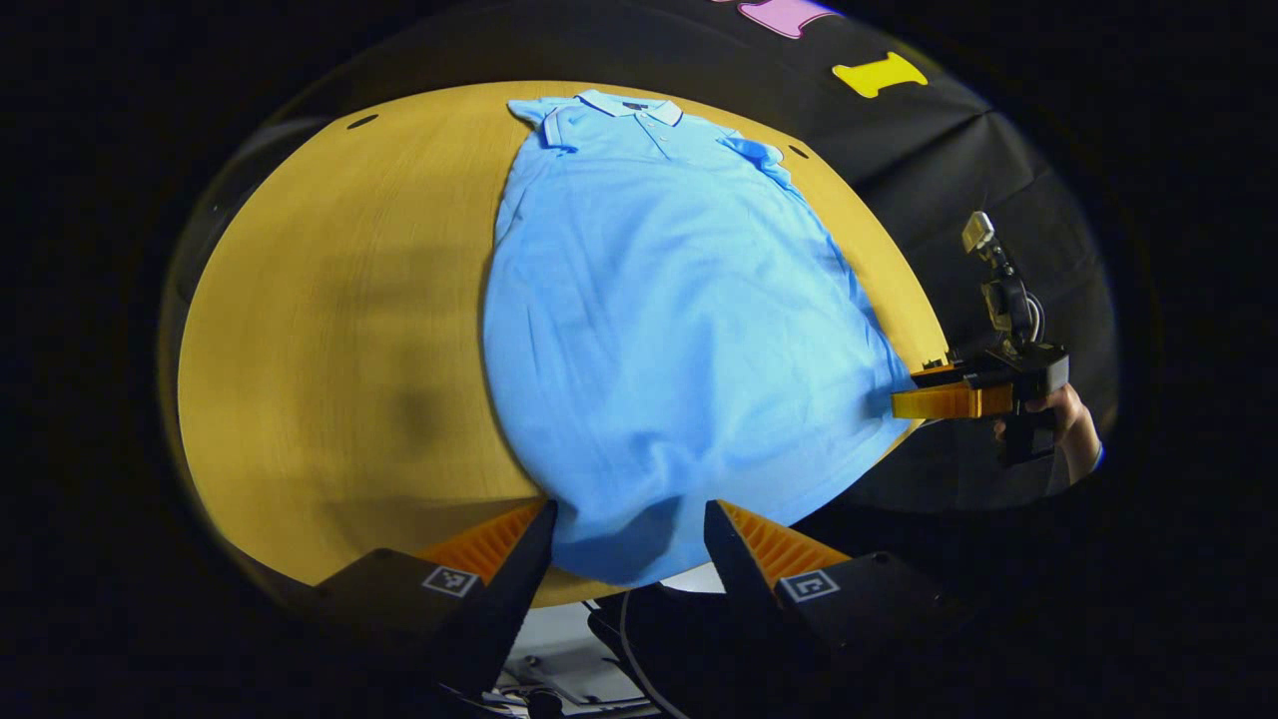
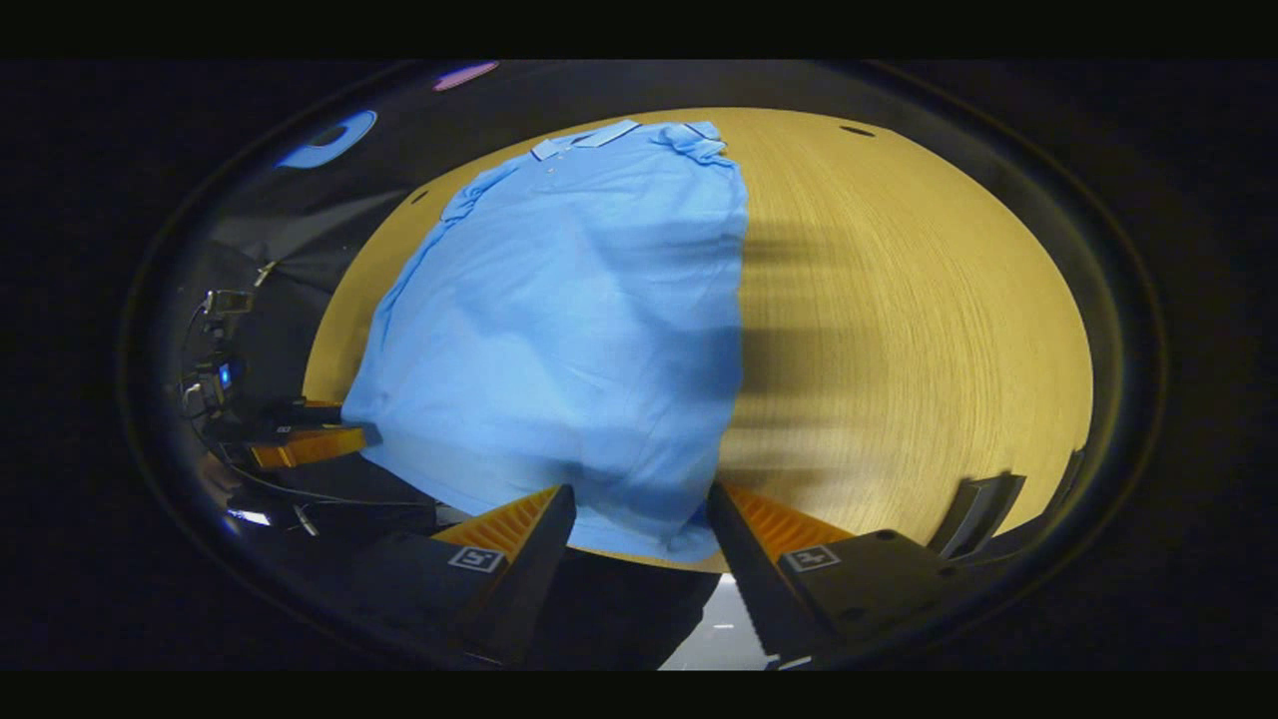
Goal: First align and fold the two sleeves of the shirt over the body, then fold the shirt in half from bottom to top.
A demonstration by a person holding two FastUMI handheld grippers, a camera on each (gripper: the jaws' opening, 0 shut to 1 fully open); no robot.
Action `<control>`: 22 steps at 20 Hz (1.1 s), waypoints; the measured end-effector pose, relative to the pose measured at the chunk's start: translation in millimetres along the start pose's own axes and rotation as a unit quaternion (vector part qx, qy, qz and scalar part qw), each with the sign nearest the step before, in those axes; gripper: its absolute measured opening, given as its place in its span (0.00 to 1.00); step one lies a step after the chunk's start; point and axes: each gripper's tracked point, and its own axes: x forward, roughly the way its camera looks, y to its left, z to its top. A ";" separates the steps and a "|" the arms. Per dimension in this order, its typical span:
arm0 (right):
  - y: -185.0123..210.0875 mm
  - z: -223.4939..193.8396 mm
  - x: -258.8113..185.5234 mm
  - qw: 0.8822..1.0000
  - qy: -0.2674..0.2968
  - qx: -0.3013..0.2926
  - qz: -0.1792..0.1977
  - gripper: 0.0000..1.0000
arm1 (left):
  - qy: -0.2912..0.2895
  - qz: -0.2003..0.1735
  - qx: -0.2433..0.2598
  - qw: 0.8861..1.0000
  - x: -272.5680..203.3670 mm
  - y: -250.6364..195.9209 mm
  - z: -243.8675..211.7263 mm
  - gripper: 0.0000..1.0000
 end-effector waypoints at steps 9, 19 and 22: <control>4.0 14.0 7.4 0.990 -0.036 0.104 0.084 0.00 | -0.004 -0.002 0.028 1.000 9.0 1.2 4.3 0.06; 50.2 87.8 -29.7 0.962 -0.143 0.127 0.196 0.00 | -0.139 -0.018 0.053 0.989 -47.5 -8.4 95.1 0.06; 59.8 122.7 -53.1 0.955 -0.187 0.094 0.210 0.06 | -0.179 -0.009 0.055 0.982 -62.8 -8.8 132.8 0.06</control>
